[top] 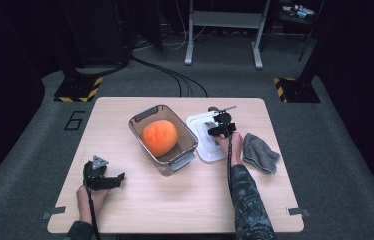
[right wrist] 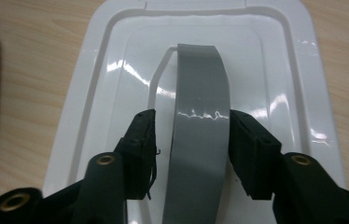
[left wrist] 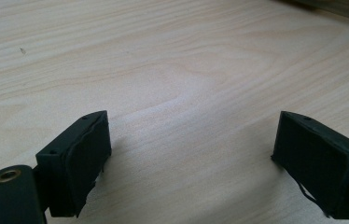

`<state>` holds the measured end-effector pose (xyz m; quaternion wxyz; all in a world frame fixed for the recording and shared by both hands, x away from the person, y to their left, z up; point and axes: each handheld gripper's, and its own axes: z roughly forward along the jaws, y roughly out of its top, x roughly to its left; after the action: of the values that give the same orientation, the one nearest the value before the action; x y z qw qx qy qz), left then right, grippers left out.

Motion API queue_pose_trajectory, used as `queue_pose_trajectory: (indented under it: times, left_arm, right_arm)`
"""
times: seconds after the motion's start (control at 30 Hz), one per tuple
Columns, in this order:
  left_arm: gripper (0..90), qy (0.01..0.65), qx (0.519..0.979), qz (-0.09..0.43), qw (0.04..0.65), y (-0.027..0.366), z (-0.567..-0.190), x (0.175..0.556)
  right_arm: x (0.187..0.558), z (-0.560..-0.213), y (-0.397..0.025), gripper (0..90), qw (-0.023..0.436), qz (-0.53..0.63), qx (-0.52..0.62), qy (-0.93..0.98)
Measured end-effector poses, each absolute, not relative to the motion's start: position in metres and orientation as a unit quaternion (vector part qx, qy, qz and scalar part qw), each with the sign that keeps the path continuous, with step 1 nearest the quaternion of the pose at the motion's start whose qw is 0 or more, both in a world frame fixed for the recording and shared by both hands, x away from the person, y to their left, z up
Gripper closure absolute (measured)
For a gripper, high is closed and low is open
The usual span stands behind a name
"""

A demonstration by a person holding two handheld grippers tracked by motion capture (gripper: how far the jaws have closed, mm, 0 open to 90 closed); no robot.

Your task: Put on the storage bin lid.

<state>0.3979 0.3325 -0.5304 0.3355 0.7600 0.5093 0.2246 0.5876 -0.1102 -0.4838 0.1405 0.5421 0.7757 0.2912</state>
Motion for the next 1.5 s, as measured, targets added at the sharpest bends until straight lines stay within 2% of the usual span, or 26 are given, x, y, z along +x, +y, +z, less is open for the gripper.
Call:
queue_pose_trajectory:
  times: [0.07, 0.23, 0.47, 0.9, 1.5]
  left_arm:
    - [10.7, 0.509, 0.760, 0.225, 0.336, 0.333, -0.530, 0.398]
    - [10.8, 0.510, 0.760, 0.226, 0.335, 0.332, -0.530, 0.398]
    - [10.8, 0.509, 0.760, 0.225, 0.335, 0.333, -0.530, 0.398]
    - [10.7, 0.510, 0.760, 0.226, 0.335, 0.332, -0.530, 0.398]
    - [10.7, 0.510, 0.759, 0.226, 0.335, 0.332, -0.530, 0.398]
  right_arm:
    - [0.588, -0.484, -0.111, 62.4, 0.143, 0.291, 0.545, 0.773]
    - [0.588, -0.485, -0.115, 65.8, 0.136, 0.309, 0.561, 0.756]
    - [0.587, -0.483, -0.115, 66.1, 0.139, 0.316, 0.565, 0.749]
    - [0.580, -0.457, -0.112, 66.2, 0.159, 0.324, 0.566, 0.741]
    - [0.573, -0.423, -0.138, 66.2, 0.186, 0.341, 0.550, 0.739]
